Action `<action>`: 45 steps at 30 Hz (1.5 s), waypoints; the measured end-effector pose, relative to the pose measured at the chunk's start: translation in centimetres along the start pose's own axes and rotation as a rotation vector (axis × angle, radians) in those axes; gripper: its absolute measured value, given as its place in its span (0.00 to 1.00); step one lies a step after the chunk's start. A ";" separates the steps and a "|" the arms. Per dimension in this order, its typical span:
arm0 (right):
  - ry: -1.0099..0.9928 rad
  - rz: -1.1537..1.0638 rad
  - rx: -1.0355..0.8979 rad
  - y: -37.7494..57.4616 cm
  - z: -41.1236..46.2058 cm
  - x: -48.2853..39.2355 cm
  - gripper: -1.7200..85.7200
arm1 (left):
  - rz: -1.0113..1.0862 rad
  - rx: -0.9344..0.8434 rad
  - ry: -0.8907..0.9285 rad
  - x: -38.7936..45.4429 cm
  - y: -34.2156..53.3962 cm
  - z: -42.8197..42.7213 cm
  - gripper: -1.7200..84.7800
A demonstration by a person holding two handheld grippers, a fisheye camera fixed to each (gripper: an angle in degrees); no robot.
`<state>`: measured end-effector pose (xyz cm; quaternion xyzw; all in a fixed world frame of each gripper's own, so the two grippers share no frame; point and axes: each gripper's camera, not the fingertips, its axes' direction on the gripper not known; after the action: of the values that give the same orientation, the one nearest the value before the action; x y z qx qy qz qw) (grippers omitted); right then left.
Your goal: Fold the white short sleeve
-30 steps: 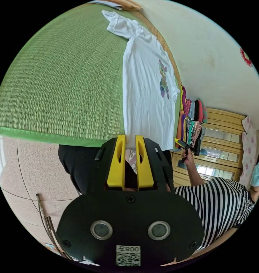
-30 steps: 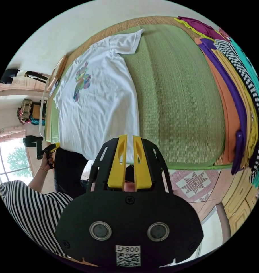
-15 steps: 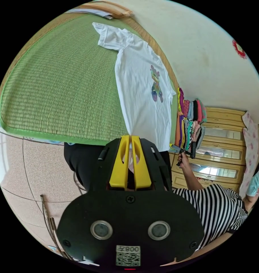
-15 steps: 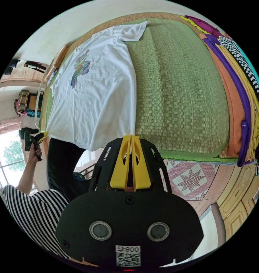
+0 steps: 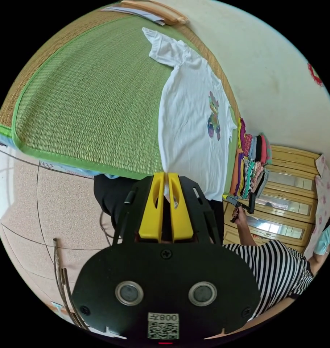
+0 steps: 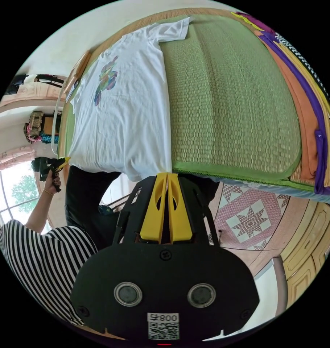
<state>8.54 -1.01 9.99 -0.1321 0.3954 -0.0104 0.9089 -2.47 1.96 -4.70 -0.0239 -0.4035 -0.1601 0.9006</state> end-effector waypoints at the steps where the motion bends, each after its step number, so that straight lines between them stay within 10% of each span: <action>1: 0.000 0.000 0.010 -0.1 -0.3 -0.1 0.02 | 0.001 0.023 -0.006 0.3 -0.2 -0.4 0.04; 30: 0.230 -0.287 0.260 -46.9 -1.3 -14.2 0.02 | 0.233 0.213 -0.252 15.2 -38.5 1.5 0.02; 45: 0.281 -0.245 0.333 -52.0 -2.6 -13.6 0.02 | 0.295 0.301 -0.197 19.6 -43.4 0.0 0.02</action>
<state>1.78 -50.07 30.95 -0.0247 0.4918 -0.2038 0.8461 -3.59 -44.42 5.91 0.0364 -0.5008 0.0386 0.8639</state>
